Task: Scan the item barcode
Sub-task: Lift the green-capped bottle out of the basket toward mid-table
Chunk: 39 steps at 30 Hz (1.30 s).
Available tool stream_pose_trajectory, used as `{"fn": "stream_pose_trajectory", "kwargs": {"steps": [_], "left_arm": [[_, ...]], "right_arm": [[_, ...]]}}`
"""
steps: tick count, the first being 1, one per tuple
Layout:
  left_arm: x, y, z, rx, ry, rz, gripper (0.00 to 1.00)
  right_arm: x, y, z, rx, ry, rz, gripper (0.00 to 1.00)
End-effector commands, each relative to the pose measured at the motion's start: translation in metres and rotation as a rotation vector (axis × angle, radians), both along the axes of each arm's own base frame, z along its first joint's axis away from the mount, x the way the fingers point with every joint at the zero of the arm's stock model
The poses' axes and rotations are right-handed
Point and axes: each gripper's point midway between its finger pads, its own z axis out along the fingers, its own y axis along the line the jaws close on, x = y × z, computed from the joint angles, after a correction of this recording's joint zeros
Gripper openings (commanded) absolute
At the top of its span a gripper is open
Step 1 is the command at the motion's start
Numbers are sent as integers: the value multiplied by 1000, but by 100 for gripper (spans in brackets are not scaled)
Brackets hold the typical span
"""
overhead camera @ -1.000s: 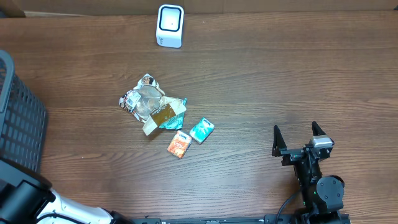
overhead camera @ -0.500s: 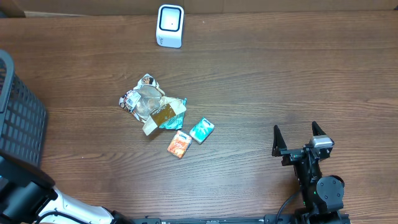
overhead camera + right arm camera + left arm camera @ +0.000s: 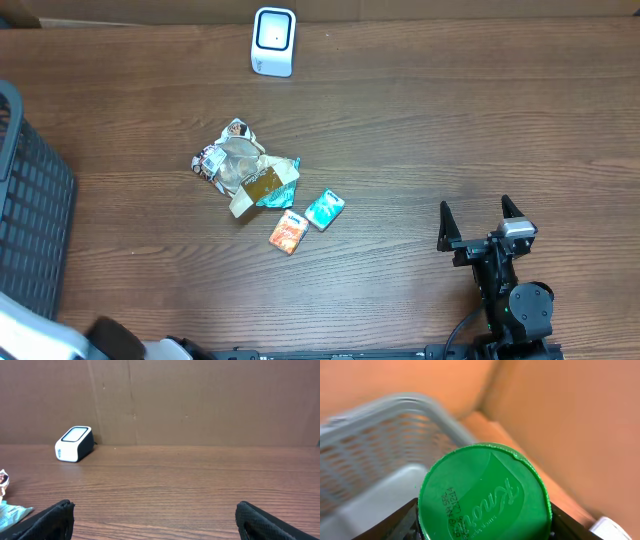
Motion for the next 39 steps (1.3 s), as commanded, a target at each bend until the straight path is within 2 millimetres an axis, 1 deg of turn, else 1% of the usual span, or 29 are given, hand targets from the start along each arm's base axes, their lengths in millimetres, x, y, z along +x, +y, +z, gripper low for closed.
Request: {"fn": "stream_pose_trajectory", "kwargs": {"steps": [1, 5, 10, 11, 15, 16, 19, 22, 23, 24, 28, 31, 32, 33, 35, 36, 39], "left_arm": [[6, -81, 35, -13, -99, -240, 53], [8, -132, 28, -31, -47, -372, 53], [23, -201, 7, -50, 47, -609, 53], [26, -217, 1, -54, 75, -669, 53], [37, -269, -23, -76, 172, -831, 52], [43, -290, -34, -77, 217, -890, 52], [55, -324, -56, -63, 304, -975, 53], [70, -353, -84, -42, 396, -1035, 53], [78, -372, -100, -42, 441, -1079, 53], [84, -385, -110, -45, 463, -1107, 53], [102, -429, -147, -53, 530, -1191, 52], [113, -462, -178, -49, 580, -1253, 52], [118, -481, -199, -47, 611, -1286, 53], [121, -490, -211, -42, 630, -1297, 52], [125, -498, -233, -22, 679, -1281, 52], [127, -503, -256, 4, 735, -1255, 52], [126, -510, -287, 41, 817, -1233, 52]], "right_arm": [[0, 1, -2, -5, -2, 3, 100], [0, 1, -2, -5, -2, 3, 100], [0, 1, -2, -5, -2, 3, 100], [0, 1, -2, -5, -2, 3, 100], [0, 1, -2, -5, -2, 3, 100], [0, 1, -2, -5, -2, 3, 100], [0, 1, -2, -5, -2, 3, 100], [0, 1, -2, -4, -2, 3, 100], [0, 1, -2, -4, -2, 3, 100], [0, 1, -2, -5, -2, 3, 100], [0, 1, -2, -5, -2, 3, 100], [0, 1, -2, -4, -2, 3, 100], [0, 1, -2, -5, -2, 3, 100], [0, 1, -2, -5, -2, 3, 100], [0, 1, -2, -4, -2, 3, 100], [0, 1, -2, -4, -2, 3, 100], [0, 1, -2, -5, -2, 3, 100]]}}
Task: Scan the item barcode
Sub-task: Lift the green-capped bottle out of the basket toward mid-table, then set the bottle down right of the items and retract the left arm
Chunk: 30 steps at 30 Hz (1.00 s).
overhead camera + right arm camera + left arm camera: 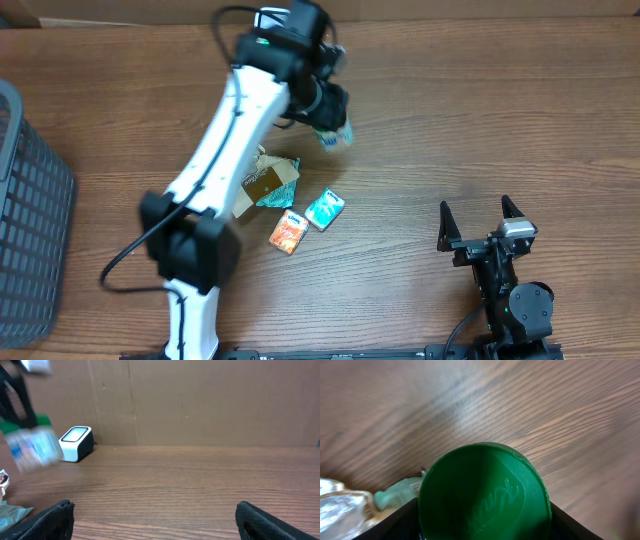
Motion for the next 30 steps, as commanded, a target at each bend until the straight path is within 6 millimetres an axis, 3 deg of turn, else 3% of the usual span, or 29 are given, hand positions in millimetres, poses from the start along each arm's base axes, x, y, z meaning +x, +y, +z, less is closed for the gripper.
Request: {"fn": "stream_pose_trajectory", "kwargs": {"steps": [1, 6, 14, 19, 24, 26, 28, 30], "left_arm": [[3, -5, -37, 121, 24, 19, 52], [2, -16, -72, 219, 40, 19, 53], [17, -28, -99, 192, 31, 35, 59], [8, -43, -101, 114, 82, 8, 69], [3, -53, -91, 51, 111, -16, 89], [7, -53, -75, 42, 93, -13, 99], [12, -51, -52, 27, 67, -5, 100], [18, -41, -17, 12, 23, -1, 100]], "right_arm": [[0, 1, -2, -5, -2, 4, 100], [0, 1, -2, -5, -2, 4, 100], [0, 1, -2, -5, -2, 4, 100], [0, 1, -2, -5, -2, 4, 100], [0, 1, -2, -5, -2, 4, 100], [0, 1, -2, -5, -2, 4, 100], [0, 1, -2, -5, -2, 4, 100], [0, 1, -2, -5, -2, 4, 100]]}}
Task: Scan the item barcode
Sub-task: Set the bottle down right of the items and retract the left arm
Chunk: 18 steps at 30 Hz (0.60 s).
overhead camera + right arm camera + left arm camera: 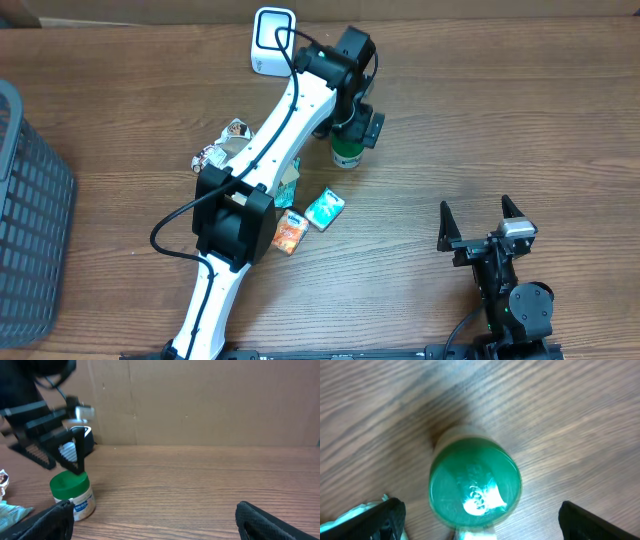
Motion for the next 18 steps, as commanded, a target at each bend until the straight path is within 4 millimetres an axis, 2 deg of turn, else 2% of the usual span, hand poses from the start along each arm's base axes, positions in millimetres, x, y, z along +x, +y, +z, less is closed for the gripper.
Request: {"fn": "stream_pose_trajectory", "kwargs": {"steps": [1, 4, 6, 8, 10, 11, 14, 15, 18], "left_arm": [[16, 10, 58, -58, -87, 10, 100], [19, 40, 90, -28, -123, 64, 100], [20, 70, 109, 0, -139, 114, 100], [29, 108, 131, 3, -182, 174, 100], [35, 134, 139, 1, -200, 231, 99], [41, 156, 143, -2, -206, 279, 100], [49, 195, 145, -17, -202, 362, 99], [52, 221, 146, -21, -201, 417, 97], [50, 246, 154, -19, -215, 470, 95]], "right_arm": [[0, 1, -2, -5, -2, 4, 100], [0, 1, -2, -5, -2, 4, 100], [0, 1, -2, -5, -2, 4, 100], [0, 1, -2, -5, -2, 4, 100], [0, 1, -2, -5, -2, 4, 100], [0, 1, -2, -5, -2, 4, 100], [0, 1, -2, -5, -2, 4, 100], [0, 1, -2, -5, -2, 4, 100], [0, 1, -2, -5, -2, 4, 100]]}}
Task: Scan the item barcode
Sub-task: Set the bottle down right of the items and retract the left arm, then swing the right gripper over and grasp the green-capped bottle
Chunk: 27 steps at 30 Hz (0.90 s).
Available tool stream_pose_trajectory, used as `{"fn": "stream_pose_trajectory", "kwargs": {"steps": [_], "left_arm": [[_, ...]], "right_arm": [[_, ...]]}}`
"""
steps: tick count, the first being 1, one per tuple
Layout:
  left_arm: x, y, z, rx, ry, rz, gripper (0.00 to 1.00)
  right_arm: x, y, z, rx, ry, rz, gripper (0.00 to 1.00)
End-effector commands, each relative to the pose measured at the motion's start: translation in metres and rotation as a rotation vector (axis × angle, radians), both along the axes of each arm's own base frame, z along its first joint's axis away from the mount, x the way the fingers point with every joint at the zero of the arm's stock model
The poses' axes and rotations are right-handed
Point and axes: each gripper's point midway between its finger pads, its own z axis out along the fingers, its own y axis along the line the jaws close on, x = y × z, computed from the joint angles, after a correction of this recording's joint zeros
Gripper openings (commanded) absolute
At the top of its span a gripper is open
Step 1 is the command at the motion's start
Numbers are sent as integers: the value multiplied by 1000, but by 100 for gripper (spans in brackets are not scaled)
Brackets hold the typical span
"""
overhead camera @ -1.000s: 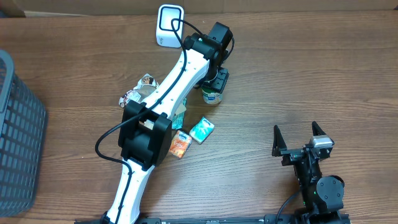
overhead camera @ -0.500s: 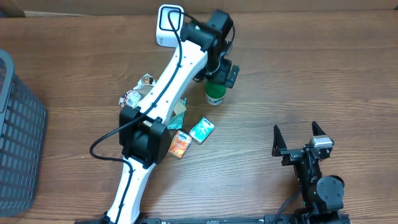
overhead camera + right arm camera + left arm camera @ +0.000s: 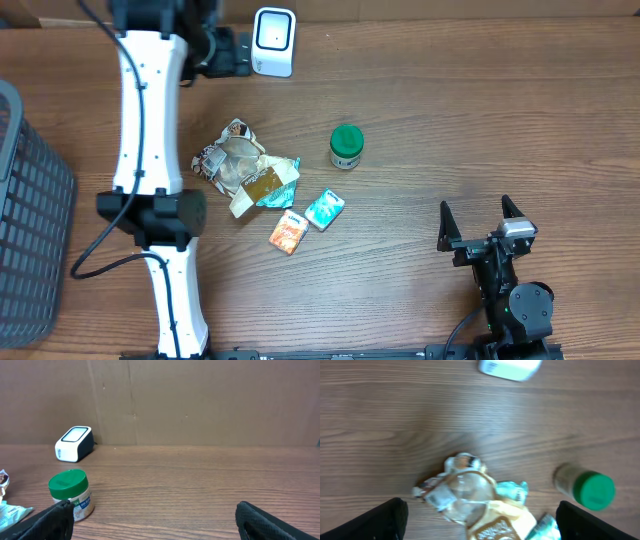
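The green-lidded jar [image 3: 346, 146] stands upright on the wooden table [image 3: 480, 110], to the right of the wrapper pile; it also shows in the wrist views as the jar [image 3: 585, 489] and the jar [image 3: 70, 494]. The white barcode scanner [image 3: 273, 40] sits at the table's back edge. My left gripper [image 3: 232, 52] hangs open and empty just left of the scanner, high above the table, with the gripper [image 3: 480, 525] looking down on the wrappers. My right gripper [image 3: 480, 225] rests open and empty at the front right, its fingers [image 3: 270, 520] apart.
A pile of crumpled wrappers [image 3: 245, 170] lies left of the jar. An orange packet [image 3: 288, 232] and a teal packet [image 3: 324, 210] lie in front of it. A grey mesh basket [image 3: 30, 220] stands at the left edge. Cardboard [image 3: 200, 400] walls the back.
My left gripper was open right above the jar. It is now at the back left beside the scanner. The jar stands where it was, and the right arm has not moved.
My left gripper held the green-lidded jar over the grey basket, outside the overhead view. Then it held the jar in the air in front of the scanner. Then the jar stood on the table with the gripper open above it, and now the gripper is away from it.
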Motion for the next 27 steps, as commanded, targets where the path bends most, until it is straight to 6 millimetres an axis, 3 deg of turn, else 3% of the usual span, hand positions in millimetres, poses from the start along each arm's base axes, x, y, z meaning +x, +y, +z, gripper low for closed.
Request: {"fn": "stream_pose_trajectory", "kwargs": {"steps": [1, 5, 7, 10, 12, 14, 18, 27], "left_arm": [[-10, 25, 32, -12, -65, 35, 95], [-34, 63, 66, 13, -117, 120, 99], [-56, 89, 78, 50, -119, 181, 100], [-84, 113, 80, 59, -88, 228, 100], [-111, 132, 72, 57, -34, 281, 99], [-123, 140, 63, 54, -9, 283, 99], [-132, 148, 41, 54, 32, 288, 99], [-113, 185, 16, 40, -17, 325, 100]], "right_arm": [[0, 1, -2, -5, -2, 3, 100], [0, 1, -2, -5, -2, 3, 100], [0, 1, -2, -5, -2, 3, 100], [0, 1, -2, -5, -2, 3, 100], [0, 1, -2, -5, -2, 3, 100], [0, 1, -2, -5, -2, 3, 100], [0, 1, -2, -5, -2, 3, 100], [0, 1, -2, -4, -5, 3, 100]]}}
